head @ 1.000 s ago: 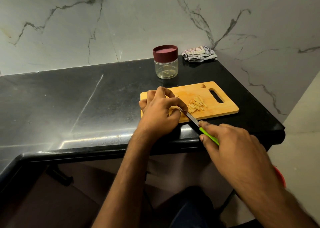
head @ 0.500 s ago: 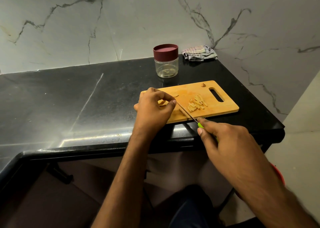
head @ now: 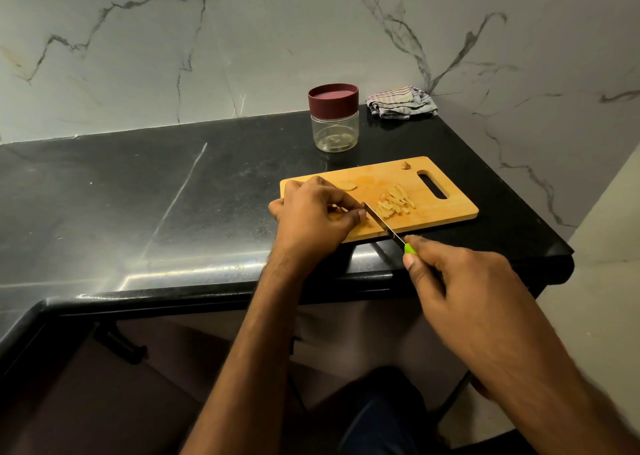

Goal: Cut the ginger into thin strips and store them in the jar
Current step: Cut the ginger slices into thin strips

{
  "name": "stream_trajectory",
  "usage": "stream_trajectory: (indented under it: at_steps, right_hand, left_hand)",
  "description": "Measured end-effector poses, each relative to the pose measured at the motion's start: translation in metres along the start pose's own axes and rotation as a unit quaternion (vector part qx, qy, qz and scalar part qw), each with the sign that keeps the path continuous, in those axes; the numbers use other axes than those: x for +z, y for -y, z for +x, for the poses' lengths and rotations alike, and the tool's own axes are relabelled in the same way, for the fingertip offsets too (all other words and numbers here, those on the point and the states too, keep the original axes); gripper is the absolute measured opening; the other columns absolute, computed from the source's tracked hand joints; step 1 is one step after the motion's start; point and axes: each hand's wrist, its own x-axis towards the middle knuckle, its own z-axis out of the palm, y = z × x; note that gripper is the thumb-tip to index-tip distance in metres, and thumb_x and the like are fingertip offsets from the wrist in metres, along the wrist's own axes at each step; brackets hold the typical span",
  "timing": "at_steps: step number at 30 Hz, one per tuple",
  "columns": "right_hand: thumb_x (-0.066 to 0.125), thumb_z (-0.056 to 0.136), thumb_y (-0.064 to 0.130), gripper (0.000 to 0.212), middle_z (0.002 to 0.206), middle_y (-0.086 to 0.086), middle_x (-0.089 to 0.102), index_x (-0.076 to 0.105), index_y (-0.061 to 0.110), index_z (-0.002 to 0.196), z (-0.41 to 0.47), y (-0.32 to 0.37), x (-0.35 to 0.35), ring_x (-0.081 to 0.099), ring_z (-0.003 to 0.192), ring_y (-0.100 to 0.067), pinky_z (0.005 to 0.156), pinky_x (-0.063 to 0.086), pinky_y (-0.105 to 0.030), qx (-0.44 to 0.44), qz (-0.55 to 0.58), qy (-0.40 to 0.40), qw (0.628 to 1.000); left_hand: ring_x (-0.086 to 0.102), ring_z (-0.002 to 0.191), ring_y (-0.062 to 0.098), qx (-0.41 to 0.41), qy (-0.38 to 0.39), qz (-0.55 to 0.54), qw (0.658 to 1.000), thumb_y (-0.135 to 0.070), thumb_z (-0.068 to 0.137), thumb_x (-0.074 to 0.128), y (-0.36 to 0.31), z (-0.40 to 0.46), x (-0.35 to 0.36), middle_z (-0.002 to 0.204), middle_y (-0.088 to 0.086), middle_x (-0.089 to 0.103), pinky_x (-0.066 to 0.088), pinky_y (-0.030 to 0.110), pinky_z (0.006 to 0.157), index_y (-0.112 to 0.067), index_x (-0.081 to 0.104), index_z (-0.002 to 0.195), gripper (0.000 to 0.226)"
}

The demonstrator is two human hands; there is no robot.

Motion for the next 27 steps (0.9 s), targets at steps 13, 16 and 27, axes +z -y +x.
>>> stream_trajectory:
  at_steps: [13, 16, 27]
  right_hand:
    - [0.036, 0.098, 0.045, 0.04, 0.092, 0.013, 0.063, 0.048, 0.039, 0.135, 0.0, -0.004, -0.004, 0.053, 0.078, -0.003, 0.068, 0.045, -0.02, 0.016, -0.06, 0.026, 0.998]
    - [0.037, 0.099, 0.042, 0.038, 0.091, 0.011, 0.062, 0.05, 0.038, 0.134, 0.004, -0.007, -0.005, 0.045, 0.074, -0.004, 0.064, 0.038, -0.019, 0.03, -0.07, 0.0, 0.997]
    - [0.038, 0.096, 0.044, 0.043, 0.096, 0.009, 0.058, 0.047, 0.036, 0.138, 0.007, -0.014, -0.005, 0.053, 0.08, -0.011, 0.061, 0.044, -0.028, 0.019, -0.079, -0.029, 0.996]
  left_hand:
    - [0.035, 0.121, 0.013, -0.009, -0.045, -0.078, 0.996, -0.031, 0.094, 0.068, 0.001, -0.002, 0.001, 0.106, -0.022, 0.05, 0.03, 0.05, 0.106, -0.045, 0.067, 0.088, 0.016]
    - [0.038, 0.123, 0.014, -0.008, -0.055, -0.075, 0.996, -0.034, 0.093, 0.069, -0.001, -0.004, 0.0, 0.111, -0.017, 0.054, 0.028, 0.046, 0.103, -0.042, 0.069, 0.089, 0.009]
    - [0.037, 0.121, 0.011, -0.005, -0.057, -0.056, 0.997, -0.037, 0.093, 0.068, -0.001, -0.003, 0.002, 0.115, -0.014, 0.056, 0.018, 0.036, 0.095, -0.039, 0.07, 0.092, 0.003]
